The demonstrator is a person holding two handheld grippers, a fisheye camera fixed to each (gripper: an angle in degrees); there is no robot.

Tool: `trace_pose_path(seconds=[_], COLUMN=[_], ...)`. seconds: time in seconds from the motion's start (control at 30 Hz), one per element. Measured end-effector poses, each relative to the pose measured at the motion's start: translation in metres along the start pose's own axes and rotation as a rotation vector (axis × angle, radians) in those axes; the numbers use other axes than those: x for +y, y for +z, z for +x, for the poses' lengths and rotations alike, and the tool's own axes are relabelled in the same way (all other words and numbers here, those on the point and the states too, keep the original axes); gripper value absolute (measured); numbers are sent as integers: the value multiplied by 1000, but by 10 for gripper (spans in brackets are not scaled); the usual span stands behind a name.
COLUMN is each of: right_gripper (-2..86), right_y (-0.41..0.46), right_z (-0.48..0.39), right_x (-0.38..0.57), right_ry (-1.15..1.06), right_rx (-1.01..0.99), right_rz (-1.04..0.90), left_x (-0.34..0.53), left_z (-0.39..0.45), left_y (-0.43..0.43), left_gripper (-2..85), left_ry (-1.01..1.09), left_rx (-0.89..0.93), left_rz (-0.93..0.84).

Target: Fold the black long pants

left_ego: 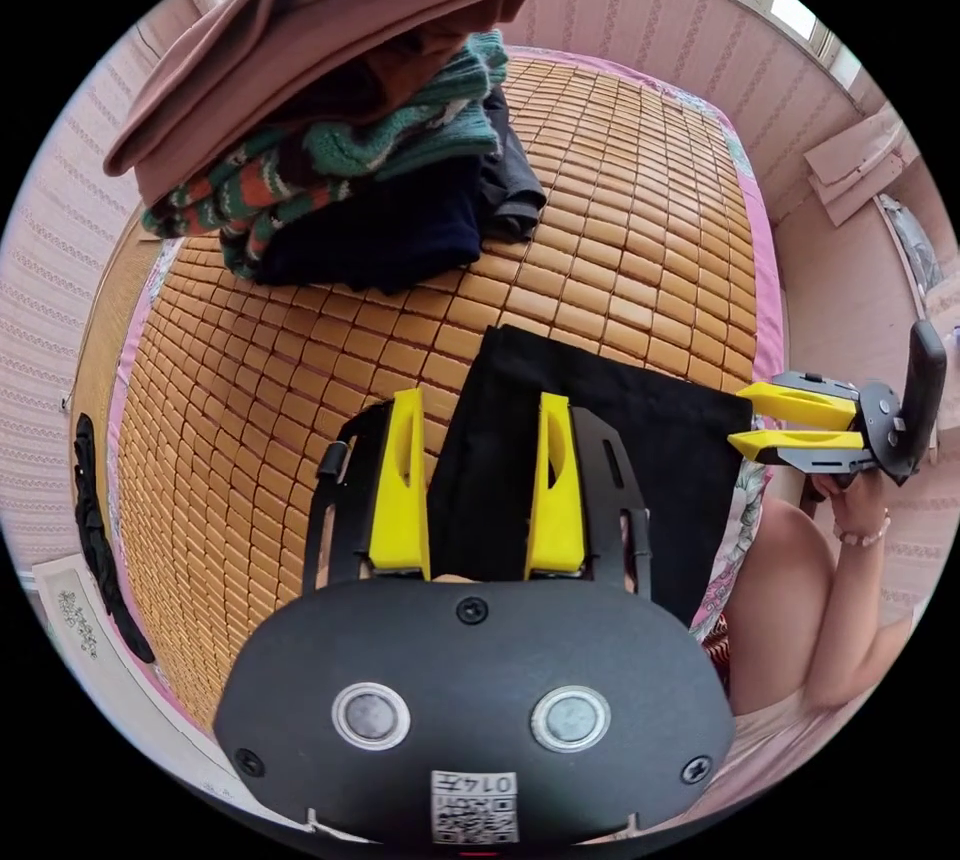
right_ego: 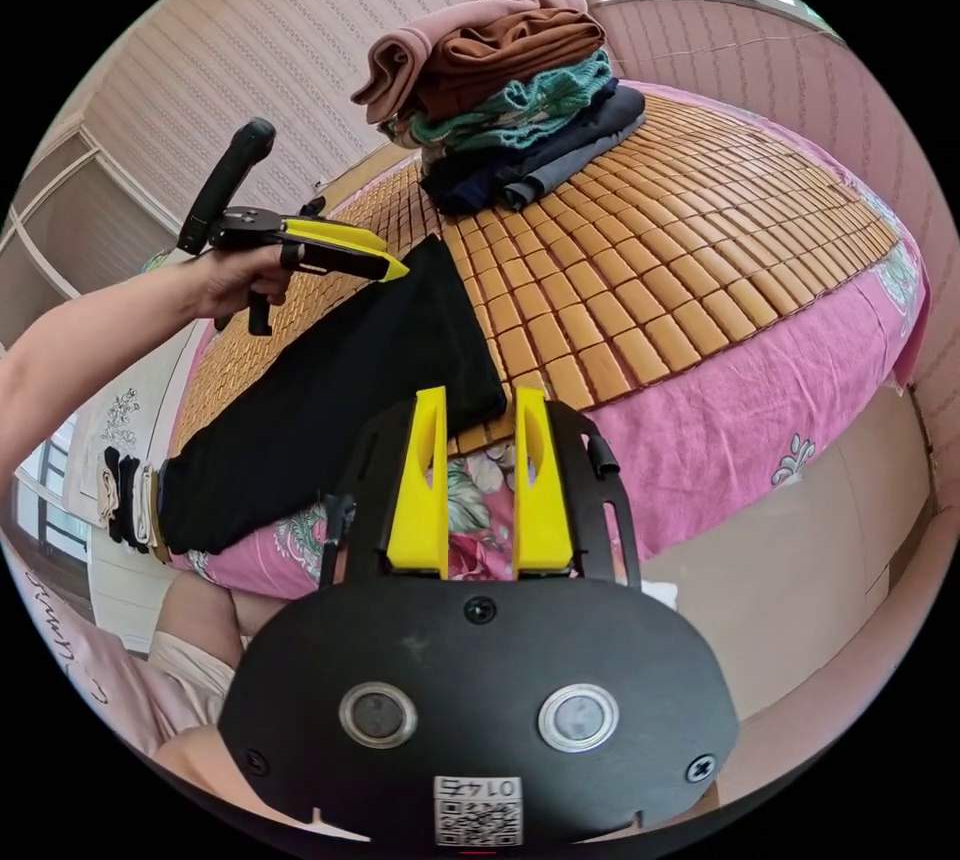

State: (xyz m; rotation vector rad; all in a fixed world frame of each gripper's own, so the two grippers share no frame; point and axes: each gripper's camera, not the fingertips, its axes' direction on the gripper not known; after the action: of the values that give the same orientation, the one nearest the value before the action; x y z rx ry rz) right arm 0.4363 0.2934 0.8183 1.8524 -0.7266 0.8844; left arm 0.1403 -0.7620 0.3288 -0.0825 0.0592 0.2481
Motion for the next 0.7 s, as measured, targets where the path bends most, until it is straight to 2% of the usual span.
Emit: trace_pose_path(seconds=[0.07,0.13,0.27,0.43,0.47,0.5,0.7], right_gripper=[87,76,48,15,11,8,7], right_y=[-2,-4,-9,-14,-18,-23,-59], right_z=[6,13,24,43,52,63,107], right_x=[-2,-4,-8,-12,-11,-8,18], right_ry=[1,17,-10,10,35,71,140], right_rx=[14,21,30,-42,-102,-175,-529], right_rz=[1,8,-3,-12,10,37,363], left_x=[-2,3,9,11,14,16,21], left_z=[3,3,-11,-10,-12,-15,-3], left_y=[10,12,11,5,1,0,-16], left_gripper=[146,128,100,55,11,2,-9], left_ry=[21,47,-38,17,33,4,53], left_rx=[11,44,81,27,50,62,39], left_rz=[-27,19,26,-8,2,-10,-8])
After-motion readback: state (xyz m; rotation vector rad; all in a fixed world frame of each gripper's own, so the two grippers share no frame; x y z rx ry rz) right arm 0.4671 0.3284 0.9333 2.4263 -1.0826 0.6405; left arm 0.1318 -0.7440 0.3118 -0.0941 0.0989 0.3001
